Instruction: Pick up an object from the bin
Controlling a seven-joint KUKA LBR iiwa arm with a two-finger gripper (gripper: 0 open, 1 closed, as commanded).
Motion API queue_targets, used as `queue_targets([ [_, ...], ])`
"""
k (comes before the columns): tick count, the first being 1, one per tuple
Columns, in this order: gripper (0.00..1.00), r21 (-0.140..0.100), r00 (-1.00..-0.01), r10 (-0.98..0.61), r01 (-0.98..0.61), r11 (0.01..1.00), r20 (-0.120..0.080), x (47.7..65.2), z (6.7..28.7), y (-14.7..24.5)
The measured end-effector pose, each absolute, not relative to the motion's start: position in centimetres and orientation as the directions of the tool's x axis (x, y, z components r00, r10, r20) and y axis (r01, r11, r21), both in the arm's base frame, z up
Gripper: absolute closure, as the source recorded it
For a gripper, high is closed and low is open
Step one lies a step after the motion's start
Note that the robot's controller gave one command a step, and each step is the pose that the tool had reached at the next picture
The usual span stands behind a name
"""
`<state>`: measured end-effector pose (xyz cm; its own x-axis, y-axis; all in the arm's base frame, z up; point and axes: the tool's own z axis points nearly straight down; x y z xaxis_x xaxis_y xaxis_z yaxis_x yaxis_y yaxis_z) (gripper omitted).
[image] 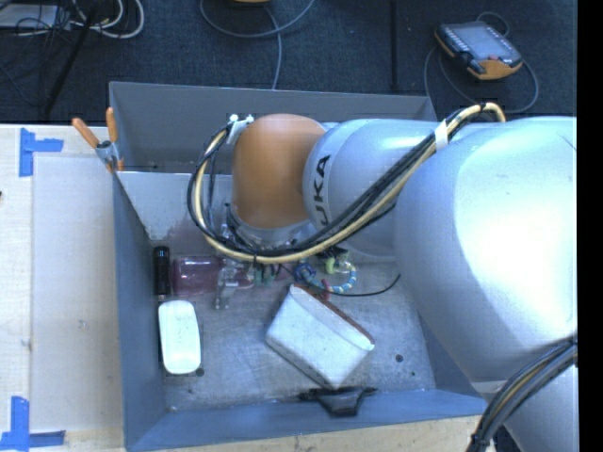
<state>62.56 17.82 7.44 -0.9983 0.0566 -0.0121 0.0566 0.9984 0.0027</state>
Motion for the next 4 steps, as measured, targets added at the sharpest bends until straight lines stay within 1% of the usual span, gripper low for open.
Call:
queue_targets([
  [1, 1.0, 0.003, -0.998, 0.058, 0.058, 0.998, -0.012, 62.6, 7.4, 17.8],
  [2, 1.0, 0.002, -0.998, 0.061, 0.061, 0.998, -0.004, 62.7, 12.2, 17.8],
  [4, 1.0, 0.001, -0.998, 0.067, 0.067, 0.998, -0.003, 62.8, 18.9, 17.7],
])
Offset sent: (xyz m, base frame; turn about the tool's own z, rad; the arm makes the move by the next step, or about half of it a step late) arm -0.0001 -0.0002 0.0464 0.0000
